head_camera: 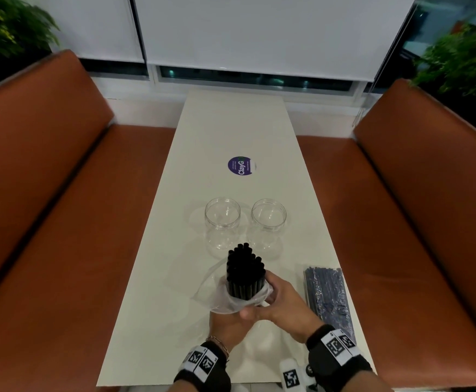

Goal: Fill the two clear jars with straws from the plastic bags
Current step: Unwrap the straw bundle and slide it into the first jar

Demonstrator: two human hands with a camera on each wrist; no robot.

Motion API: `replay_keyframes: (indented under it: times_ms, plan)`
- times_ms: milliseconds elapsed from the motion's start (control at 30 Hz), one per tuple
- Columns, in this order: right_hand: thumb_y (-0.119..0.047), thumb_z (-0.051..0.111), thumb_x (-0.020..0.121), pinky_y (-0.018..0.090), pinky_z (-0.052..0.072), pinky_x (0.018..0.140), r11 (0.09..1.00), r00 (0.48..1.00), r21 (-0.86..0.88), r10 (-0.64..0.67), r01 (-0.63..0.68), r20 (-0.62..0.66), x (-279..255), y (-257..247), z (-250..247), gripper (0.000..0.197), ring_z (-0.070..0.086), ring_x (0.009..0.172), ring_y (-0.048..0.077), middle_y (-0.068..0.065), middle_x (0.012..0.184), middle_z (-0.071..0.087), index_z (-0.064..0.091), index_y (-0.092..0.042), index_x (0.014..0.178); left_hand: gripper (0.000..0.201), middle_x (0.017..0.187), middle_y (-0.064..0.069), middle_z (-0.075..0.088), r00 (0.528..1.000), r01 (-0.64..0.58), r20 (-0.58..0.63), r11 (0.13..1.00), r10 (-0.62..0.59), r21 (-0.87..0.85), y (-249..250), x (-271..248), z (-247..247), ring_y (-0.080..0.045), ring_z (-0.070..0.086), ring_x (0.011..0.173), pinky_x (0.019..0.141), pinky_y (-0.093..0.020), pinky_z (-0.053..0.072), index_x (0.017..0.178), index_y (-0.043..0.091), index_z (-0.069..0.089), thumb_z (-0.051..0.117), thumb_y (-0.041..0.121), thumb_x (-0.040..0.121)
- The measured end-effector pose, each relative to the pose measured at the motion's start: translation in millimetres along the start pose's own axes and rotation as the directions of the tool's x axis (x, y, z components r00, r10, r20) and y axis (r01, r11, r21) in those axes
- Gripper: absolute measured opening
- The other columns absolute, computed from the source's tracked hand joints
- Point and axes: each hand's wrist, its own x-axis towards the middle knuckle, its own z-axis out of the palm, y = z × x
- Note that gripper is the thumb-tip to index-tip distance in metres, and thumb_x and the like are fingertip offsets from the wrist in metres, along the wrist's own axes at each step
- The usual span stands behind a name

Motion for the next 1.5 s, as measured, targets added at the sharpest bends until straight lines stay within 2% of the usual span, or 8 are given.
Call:
replay_keyframes:
  times_ms: [100,233,400,567,767,1033,1200,1500]
  plan:
    - [0.002,0.098,0.068,0.036,0.052,0.115,1.000,0.999,0.021,-0.020,0.019,0.030,2,-10,1,0.088,0.068,0.130,0.017,0.001,0.136,0.074,0.059,-0.021,0.143,0.051,0.073,-0.001,0.074,0.999,0.039,0.037,0.998,-0.037,-0.040,8,1,-10,-0.019,0.067,0.059,0.058,-0.047,0.057,0.108,0.005,0.069,0.095,0.027,0.071]
    - [-0.001,0.098,0.068,0.032,0.048,0.117,0.998,0.988,-0.009,-0.068,0.070,0.136,11,-40,-3,0.094,0.063,0.136,0.011,-0.008,0.145,0.068,0.057,-0.028,0.148,0.041,0.047,0.001,0.066,0.998,0.056,0.027,0.991,-0.053,-0.126,44,-13,-39,-0.007,0.056,0.035,0.039,-0.024,0.047,0.057,0.018,0.075,0.083,-0.016,0.077]
    - [-0.018,0.103,0.065,0.027,0.048,0.116,0.980,0.986,-0.116,-0.153,0.160,0.063,41,-78,-12,0.094,0.061,0.134,0.001,-0.014,0.143,0.067,0.058,-0.035,0.146,0.028,0.054,-0.037,0.061,0.985,0.135,-0.080,0.973,-0.152,-0.189,40,-8,-99,-0.029,0.055,0.049,0.060,-0.043,0.045,0.061,-0.011,0.068,0.091,-0.004,0.075]
    - [-0.023,0.097,0.073,0.035,0.037,0.124,0.728,0.933,-0.631,-0.360,0.267,-0.021,108,-102,12,0.106,0.042,0.149,0.017,-0.002,0.163,0.043,0.037,-0.030,0.160,0.038,0.050,-0.025,0.061,0.988,0.124,-0.096,0.992,-0.122,0.014,46,-17,-159,-0.024,0.053,0.046,0.050,-0.041,0.047,0.065,-0.001,0.071,0.095,0.029,0.070]
    - [-0.028,0.084,0.086,0.049,0.008,0.133,0.296,0.957,-0.946,-0.284,0.136,0.049,186,-94,41,0.115,0.009,0.163,0.038,0.017,0.175,0.014,0.006,-0.019,0.169,0.026,0.054,-0.015,0.072,0.980,0.072,-0.198,0.977,-0.032,0.201,78,-35,-191,-0.021,0.061,0.040,0.041,-0.029,0.053,0.082,0.009,0.076,0.092,-0.006,0.070]
    - [-0.045,0.084,0.080,0.043,0.023,0.128,0.367,0.943,-0.903,-0.316,0.225,0.106,161,-77,44,0.095,0.037,0.150,0.026,0.002,0.164,0.039,0.037,-0.028,0.161,0.038,0.055,-0.010,0.070,0.985,0.161,-0.124,0.865,-0.115,0.475,116,-22,-215,-0.021,0.060,0.037,0.043,-0.030,0.052,0.093,0.011,0.071,0.094,0.010,0.062]
    - [-0.048,0.094,0.069,0.026,0.027,0.122,0.603,0.949,-0.747,-0.293,0.280,0.120,106,-60,41,0.117,0.034,0.151,0.015,-0.008,0.164,0.039,0.026,-0.035,0.164,0.044,0.074,0.010,0.076,0.995,0.092,-0.048,0.576,-0.090,0.812,145,17,-212,-0.001,0.073,0.066,0.056,-0.021,0.063,0.082,0.024,0.071,0.088,0.032,0.043]
    - [-0.035,0.102,0.062,0.023,0.035,0.116,0.789,0.965,-0.579,-0.261,0.208,-0.009,84,-46,35,0.150,0.041,0.150,0.011,-0.011,0.167,0.038,-0.006,-0.039,0.167,0.050,0.093,0.004,0.067,0.954,-0.242,0.204,-0.162,-0.221,0.957,220,54,-154,-0.018,0.070,0.086,0.082,-0.035,0.065,0.101,0.024,0.054,0.086,0.025,0.063]
